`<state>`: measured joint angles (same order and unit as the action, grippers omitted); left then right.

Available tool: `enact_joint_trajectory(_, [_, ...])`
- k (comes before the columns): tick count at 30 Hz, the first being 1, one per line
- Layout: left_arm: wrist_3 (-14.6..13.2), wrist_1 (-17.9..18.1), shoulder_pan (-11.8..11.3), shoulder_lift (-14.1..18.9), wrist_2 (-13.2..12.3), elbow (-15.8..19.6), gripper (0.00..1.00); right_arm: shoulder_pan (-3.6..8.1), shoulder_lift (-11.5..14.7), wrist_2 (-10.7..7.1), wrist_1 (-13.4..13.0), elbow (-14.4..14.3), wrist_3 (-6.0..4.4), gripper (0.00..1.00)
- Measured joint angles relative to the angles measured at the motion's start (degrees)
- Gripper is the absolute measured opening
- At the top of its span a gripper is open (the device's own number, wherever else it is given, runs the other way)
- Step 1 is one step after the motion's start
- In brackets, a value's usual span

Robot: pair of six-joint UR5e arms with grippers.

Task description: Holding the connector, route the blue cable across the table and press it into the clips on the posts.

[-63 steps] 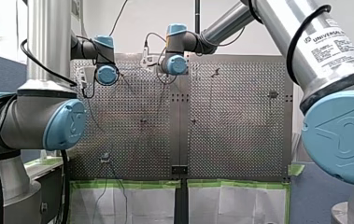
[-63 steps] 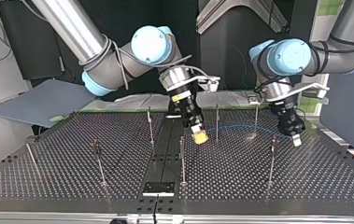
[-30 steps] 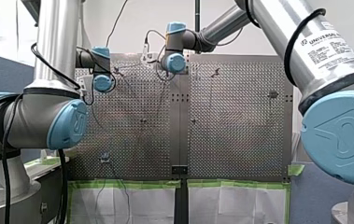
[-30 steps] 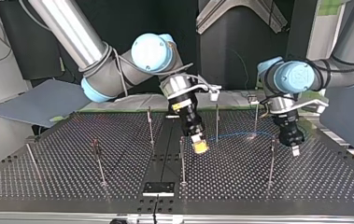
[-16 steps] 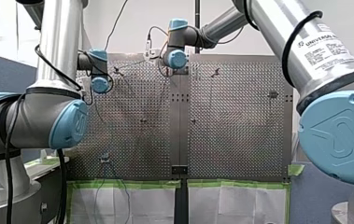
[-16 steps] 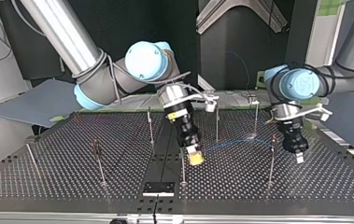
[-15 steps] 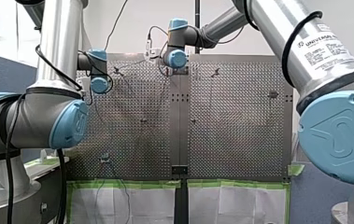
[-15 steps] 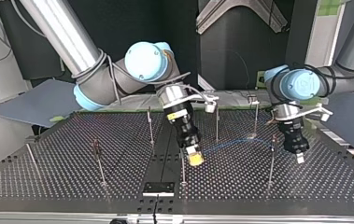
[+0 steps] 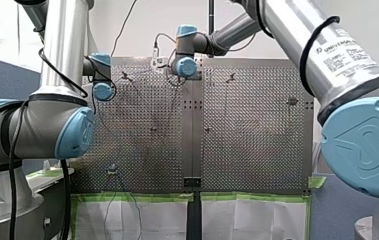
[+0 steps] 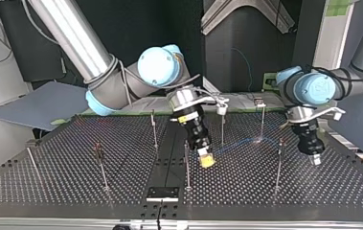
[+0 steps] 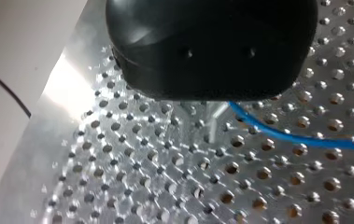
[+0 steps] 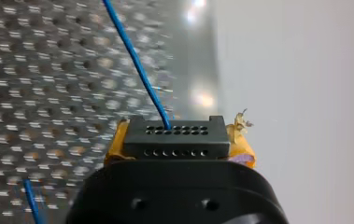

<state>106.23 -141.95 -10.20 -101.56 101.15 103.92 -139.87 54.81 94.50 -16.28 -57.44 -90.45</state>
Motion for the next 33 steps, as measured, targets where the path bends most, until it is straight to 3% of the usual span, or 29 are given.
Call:
enact_joint_trajectory(1, [0.4, -0.4, 0.0, 0.0, 0.2, 0.0, 0.72, -0.07, -0.4, 0.02, 0.0, 0.0, 0.03, 0.00])
enact_joint_trajectory(3, [1.5, -1.4, 0.2, 0.1, 0.4, 0.0, 0.75, -0.23, -1.0, 0.05, 0.1, 0.0, 0.05, 0.00])
enact_joint_trajectory(5, [2.4, -2.4, 0.3, 0.2, 0.3, 0.1, 0.89, -0.38, -1.5, 0.08, 0.1, 0.1, 0.03, 0.00])
enact_joint_trajectory(6, [2.7, -2.8, 0.4, 0.3, 0.1, 0.1, 0.89, -0.44, -1.7, 0.09, 0.1, 0.1, 0.01, 0.00])
enact_joint_trajectory(7, [2.9, -3.3, 0.4, 0.4, -0.1, 0.1, 1.00, -0.50, -1.9, 0.09, 0.1, 0.1, -0.01, 0.00])
enact_joint_trajectory(11, [3.0, -5.5, 0.5, 1.3, -1.2, 0.5, 1.00, -0.67, -2.6, 0.18, 0.2, 0.1, -0.16, 0.00])
enact_joint_trajectory(19, [5.5, -9.1, 0.5, 4.6, -0.4, 3.1, 1.00, -0.71, -2.9, 0.54, 0.2, 0.1, -0.34, 0.00])
enact_joint_trajectory(33, [8.2, -15.8, 1.4, 11.3, -6.4, 7.5, 1.00, -0.72, -2.9, 0.70, 0.5, 0.1, -0.36, 0.00])
